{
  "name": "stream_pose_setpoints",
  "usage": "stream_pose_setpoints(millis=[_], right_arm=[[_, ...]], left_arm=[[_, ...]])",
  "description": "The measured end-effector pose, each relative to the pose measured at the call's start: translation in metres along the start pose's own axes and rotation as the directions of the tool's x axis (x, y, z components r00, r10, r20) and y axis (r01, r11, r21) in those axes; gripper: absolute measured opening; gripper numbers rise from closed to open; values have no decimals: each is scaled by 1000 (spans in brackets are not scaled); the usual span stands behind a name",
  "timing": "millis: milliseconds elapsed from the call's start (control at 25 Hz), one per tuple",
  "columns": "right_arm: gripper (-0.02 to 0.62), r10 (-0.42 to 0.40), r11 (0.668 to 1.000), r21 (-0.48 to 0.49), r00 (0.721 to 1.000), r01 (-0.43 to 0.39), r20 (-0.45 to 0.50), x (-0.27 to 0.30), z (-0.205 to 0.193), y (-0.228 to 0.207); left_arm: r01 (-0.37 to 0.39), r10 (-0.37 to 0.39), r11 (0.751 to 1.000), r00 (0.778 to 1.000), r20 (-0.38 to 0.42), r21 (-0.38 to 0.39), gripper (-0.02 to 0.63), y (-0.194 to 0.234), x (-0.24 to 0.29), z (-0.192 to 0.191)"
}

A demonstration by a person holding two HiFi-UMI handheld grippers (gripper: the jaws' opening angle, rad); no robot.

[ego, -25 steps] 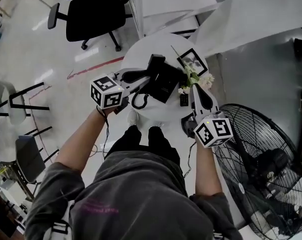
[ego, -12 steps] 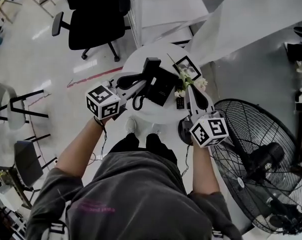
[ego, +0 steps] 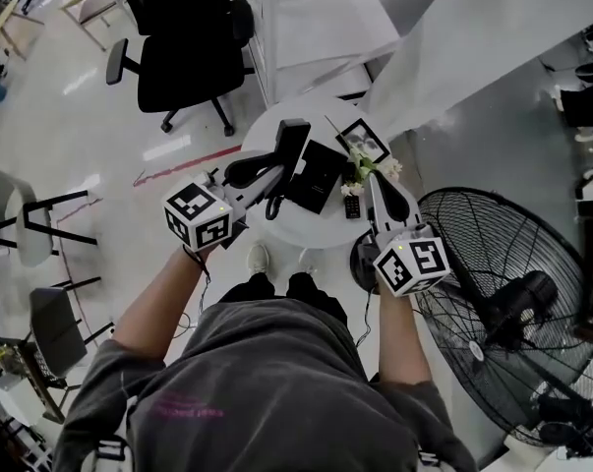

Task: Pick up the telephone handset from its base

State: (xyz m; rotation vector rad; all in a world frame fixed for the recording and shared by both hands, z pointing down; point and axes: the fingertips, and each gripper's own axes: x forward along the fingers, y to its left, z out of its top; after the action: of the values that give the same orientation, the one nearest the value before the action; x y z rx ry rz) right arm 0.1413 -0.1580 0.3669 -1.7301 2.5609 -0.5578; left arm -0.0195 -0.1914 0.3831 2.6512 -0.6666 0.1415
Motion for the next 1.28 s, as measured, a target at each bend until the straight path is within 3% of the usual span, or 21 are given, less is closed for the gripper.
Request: stream_pose_setpoints(millis=[440,1280], right_arm=[[18,-9,1000,-9,1000,9,21,-12,12,7],[18,9,1000,-10,1000,-9,11,-7,12,4]], left_arm=[[17,-18,1000,999,43,24,78,-14,-7,21],[21,-22,999,999,25,24,78,-12,-1,22]])
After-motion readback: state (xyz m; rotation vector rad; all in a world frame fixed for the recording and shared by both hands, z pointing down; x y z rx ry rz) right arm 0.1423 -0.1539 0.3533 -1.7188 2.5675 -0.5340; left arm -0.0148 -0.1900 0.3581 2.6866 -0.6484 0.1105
